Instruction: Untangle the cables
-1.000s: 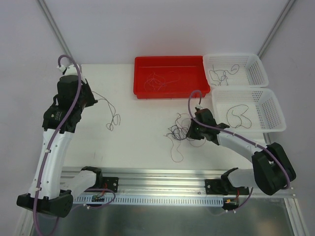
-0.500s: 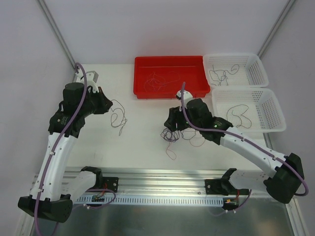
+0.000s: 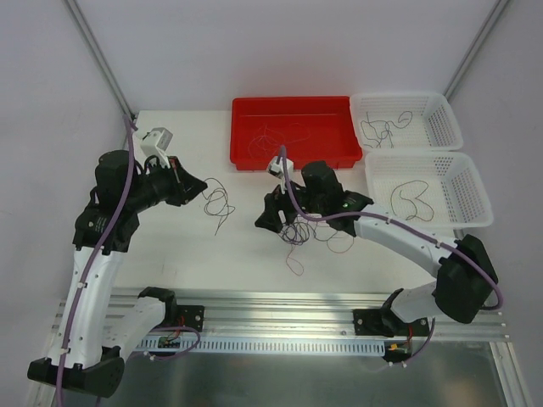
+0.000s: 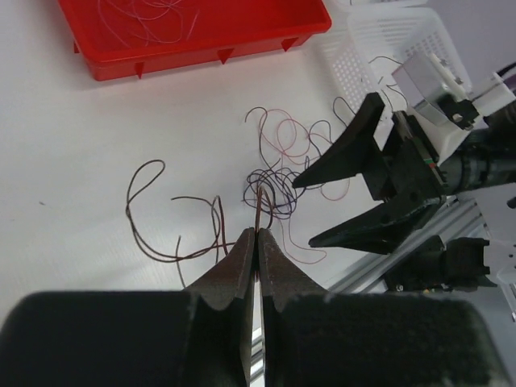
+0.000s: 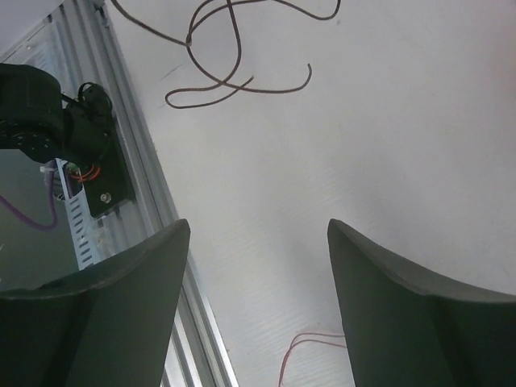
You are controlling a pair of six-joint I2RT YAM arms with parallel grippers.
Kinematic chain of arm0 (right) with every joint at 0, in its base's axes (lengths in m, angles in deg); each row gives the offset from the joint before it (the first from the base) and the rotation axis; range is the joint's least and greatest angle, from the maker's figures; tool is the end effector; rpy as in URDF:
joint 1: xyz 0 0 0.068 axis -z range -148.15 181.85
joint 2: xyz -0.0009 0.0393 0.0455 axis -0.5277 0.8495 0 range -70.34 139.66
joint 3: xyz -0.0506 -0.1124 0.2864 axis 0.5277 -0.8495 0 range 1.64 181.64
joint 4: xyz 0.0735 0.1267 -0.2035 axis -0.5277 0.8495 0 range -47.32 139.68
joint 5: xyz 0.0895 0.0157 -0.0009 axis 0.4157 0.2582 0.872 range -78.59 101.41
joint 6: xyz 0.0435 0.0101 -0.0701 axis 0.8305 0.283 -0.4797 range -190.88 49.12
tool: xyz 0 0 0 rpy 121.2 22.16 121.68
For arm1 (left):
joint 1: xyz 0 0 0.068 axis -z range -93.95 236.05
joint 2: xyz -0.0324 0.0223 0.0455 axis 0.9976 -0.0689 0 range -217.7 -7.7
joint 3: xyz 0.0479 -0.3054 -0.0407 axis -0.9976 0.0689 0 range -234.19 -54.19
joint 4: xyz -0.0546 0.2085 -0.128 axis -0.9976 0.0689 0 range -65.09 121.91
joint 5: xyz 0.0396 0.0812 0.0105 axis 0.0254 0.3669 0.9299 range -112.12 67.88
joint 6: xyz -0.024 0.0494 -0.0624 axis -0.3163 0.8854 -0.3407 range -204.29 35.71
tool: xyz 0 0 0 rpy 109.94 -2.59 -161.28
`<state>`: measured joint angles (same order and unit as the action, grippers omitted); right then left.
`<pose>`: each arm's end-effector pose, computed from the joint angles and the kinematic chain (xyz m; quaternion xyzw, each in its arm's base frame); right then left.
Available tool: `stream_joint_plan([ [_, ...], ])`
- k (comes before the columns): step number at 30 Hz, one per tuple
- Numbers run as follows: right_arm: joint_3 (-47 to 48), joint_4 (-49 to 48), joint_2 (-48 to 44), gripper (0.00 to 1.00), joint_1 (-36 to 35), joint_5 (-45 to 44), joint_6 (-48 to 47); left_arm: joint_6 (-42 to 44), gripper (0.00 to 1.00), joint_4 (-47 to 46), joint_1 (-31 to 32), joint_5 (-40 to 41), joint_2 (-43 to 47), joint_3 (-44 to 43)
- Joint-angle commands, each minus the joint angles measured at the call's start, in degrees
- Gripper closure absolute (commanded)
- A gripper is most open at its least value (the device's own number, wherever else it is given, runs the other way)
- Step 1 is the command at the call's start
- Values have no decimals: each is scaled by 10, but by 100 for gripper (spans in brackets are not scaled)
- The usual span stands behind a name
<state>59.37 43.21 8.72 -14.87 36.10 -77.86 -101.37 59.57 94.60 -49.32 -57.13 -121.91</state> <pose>0.2052 0.2622 0.3310 -0.4723 0.6679 0.3525 0.4545 0.1514 -0.0563 0.4358 0.0826 0.7865 -0.3128 0.5261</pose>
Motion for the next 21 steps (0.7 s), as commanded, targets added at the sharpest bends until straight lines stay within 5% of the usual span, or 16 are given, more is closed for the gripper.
stream_joint_plan([
  [1,51,-55,28,27,-2,86,-44,-5,100,-20,0,-55,15,-21],
  [21,87,-127,125,24,-12,269,-23,-31,100,-20,0,-101,24,-50],
])
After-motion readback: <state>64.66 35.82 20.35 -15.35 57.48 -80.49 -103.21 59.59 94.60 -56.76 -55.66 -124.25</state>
